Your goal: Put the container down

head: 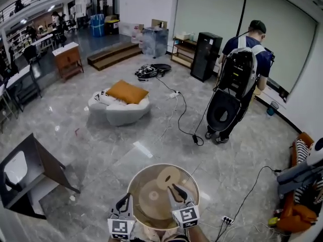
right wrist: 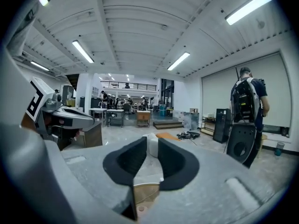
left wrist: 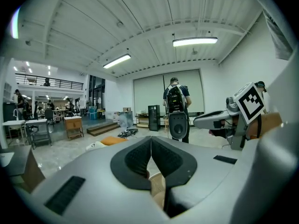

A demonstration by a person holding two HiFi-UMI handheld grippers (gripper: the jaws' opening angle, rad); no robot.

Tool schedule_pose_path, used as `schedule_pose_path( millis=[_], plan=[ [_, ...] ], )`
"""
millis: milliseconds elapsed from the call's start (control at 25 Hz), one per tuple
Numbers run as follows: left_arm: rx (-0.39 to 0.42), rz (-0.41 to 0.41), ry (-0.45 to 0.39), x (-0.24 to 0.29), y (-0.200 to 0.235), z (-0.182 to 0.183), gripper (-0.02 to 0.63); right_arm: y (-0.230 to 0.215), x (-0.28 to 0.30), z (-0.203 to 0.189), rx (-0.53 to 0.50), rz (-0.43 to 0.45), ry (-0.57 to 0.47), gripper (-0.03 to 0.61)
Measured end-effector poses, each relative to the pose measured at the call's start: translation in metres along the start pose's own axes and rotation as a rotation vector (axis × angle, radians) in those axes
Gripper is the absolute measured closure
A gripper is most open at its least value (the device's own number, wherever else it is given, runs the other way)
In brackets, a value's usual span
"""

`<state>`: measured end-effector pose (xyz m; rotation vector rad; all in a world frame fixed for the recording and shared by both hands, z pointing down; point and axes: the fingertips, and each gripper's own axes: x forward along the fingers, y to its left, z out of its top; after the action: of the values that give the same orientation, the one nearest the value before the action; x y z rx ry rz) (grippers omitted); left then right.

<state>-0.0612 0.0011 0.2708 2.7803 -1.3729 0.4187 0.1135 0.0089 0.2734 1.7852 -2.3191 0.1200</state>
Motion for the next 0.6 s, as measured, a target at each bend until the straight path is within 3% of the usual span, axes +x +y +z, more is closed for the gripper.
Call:
schedule_pose_path(
  millis=[160, 360, 600],
  plan=[
    [-0.038, -0.002, -0.013, -0.011, -0.003, 0.003, 0.594, 0.002, -0.021, 0.004, 0.004, -0.035, -0.011, 0.537],
    [-0.015, -0.027, -0.022, -0.018, -0.009, 0.001, 0.594, 0.003, -0.037, 0.009, 0.022, -0.062, -0.026, 0.576],
    [-0.023, -0.017, -0.028, -0.023, -0.007, 0.005, 0.594, 0.01, -0.045, 0.01, 0.023, -0.053, -0.026, 0.577]
  ],
)
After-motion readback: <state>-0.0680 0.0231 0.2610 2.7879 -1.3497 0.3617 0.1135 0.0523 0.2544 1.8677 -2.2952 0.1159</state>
